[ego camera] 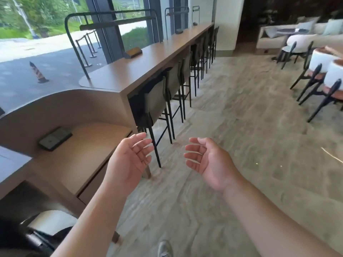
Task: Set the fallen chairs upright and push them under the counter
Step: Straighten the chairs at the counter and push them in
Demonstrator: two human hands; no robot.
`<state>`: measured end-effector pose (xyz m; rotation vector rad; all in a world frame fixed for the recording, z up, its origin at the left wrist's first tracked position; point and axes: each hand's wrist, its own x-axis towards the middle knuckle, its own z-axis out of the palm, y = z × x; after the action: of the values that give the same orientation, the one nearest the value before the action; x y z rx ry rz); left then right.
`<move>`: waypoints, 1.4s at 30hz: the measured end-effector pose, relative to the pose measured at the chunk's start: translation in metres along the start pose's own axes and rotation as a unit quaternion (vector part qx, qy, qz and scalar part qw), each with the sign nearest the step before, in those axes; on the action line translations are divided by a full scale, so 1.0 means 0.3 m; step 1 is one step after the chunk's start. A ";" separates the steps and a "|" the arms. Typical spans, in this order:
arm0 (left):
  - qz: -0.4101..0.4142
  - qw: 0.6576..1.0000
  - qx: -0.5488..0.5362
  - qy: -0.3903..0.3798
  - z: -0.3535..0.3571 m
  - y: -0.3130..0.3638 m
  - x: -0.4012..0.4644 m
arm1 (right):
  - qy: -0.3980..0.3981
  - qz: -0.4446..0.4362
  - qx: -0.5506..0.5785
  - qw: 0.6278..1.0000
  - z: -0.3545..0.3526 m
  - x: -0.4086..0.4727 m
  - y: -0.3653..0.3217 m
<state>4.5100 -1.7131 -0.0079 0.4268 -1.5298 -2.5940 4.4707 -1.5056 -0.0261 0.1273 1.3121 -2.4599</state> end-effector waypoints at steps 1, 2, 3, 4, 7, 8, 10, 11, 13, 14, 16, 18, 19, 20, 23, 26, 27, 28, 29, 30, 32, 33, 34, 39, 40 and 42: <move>-0.006 1.000 -0.004 -0.007 0.013 -0.013 0.055 | 0.010 -0.002 -0.002 1.000 -0.015 0.038 -0.008; -0.012 1.000 -0.010 -0.013 0.024 -0.025 0.113 | 0.019 -0.003 -0.003 1.000 -0.029 0.078 -0.015; -0.019 1.000 -0.016 -0.019 0.033 -0.038 0.171 | 0.029 -0.004 -0.004 1.000 -0.041 0.122 -0.023; -0.026 0.999 -0.022 -0.026 0.042 -0.048 0.230 | 0.038 -0.006 -0.007 0.999 -0.052 0.169 -0.032; -0.048 0.997 -0.037 -0.038 0.066 -0.065 0.424 | 0.065 -0.010 -0.019 0.998 -0.061 0.338 -0.067; -0.055 0.997 -0.041 -0.038 0.072 -0.065 0.489 | 0.073 -0.009 -0.022 0.997 -0.057 0.399 -0.080; -0.070 0.996 -0.046 -0.036 0.082 -0.052 0.618 | 0.083 -0.005 -0.028 0.996 -0.037 0.526 -0.109; -0.074 0.995 -0.047 -0.037 0.085 -0.039 0.683 | 0.086 -0.004 -0.031 0.996 -0.021 0.592 -0.125; -0.078 0.995 -0.051 -0.042 0.090 -0.008 0.815 | 0.087 -0.007 -0.037 0.996 0.014 0.724 -0.161; -0.075 0.995 -0.054 -0.046 0.093 0.013 0.882 | 0.086 -0.012 -0.038 0.996 0.032 0.788 -0.182; -0.066 0.995 -0.056 -0.052 0.104 0.055 1.009 | 0.085 -0.024 -0.034 0.996 0.060 0.906 -0.221; -0.056 0.995 -0.056 -0.058 0.124 0.087 1.120 | 0.083 -0.034 -0.030 0.996 0.069 1.005 -0.253; -0.055 0.995 -0.055 -0.063 0.138 0.095 1.168 | 0.082 -0.036 -0.029 0.996 0.066 1.046 -0.266; -0.056 0.995 -0.055 -0.068 0.152 0.099 1.210 | 0.084 -0.036 -0.028 0.995 0.057 1.083 -0.278; -0.065 0.993 -0.046 -0.084 0.198 0.095 1.316 | 0.096 -0.038 -0.020 0.994 0.015 1.178 -0.321; -0.073 0.994 -0.031 -0.080 0.261 0.068 1.450 | 0.104 -0.041 -0.009 0.994 -0.052 1.303 -0.383; -0.075 0.994 -0.026 -0.077 0.284 0.053 1.493 | 0.104 -0.040 -0.005 0.994 -0.078 1.345 -0.399; -0.079 0.994 -0.022 -0.074 0.306 0.037 1.534 | 0.104 -0.038 0.000 0.994 -0.106 1.386 -0.414; -0.083 0.994 -0.019 -0.073 0.331 0.019 1.576 | 0.103 -0.036 0.005 0.994 -0.138 1.430 -0.429; -0.085 0.994 -0.016 -0.071 0.358 -0.001 1.622 | 0.102 -0.034 0.010 0.994 -0.172 1.477 -0.446; -0.082 0.995 -0.010 -0.060 0.416 -0.037 1.722 | 0.100 -0.028 0.017 0.994 -0.241 1.583 -0.492; -0.078 0.996 -0.006 -0.051 0.450 -0.052 1.773 | 0.099 -0.023 0.019 0.995 -0.274 1.639 -0.519; -0.074 0.996 -0.002 -0.041 0.486 -0.067 1.823 | 0.096 -0.018 0.020 0.995 -0.308 1.696 -0.549; -0.078 0.997 0.004 -0.005 0.717 -0.133 2.055 | 0.078 0.016 0.024 0.997 -0.476 1.968 -0.744; -0.079 0.997 0.007 0.001 0.765 -0.137 2.103 | 0.074 0.023 0.024 0.997 -0.509 2.017 -0.790; -0.071 0.997 0.009 0.016 0.857 -0.138 2.197 | 0.061 0.029 0.020 0.997 -0.574 2.115 -0.885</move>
<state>3.8082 -1.6254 -0.0509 0.5976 -1.5688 -2.6648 3.7716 -1.3946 -0.0666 0.3266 1.2891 -2.4652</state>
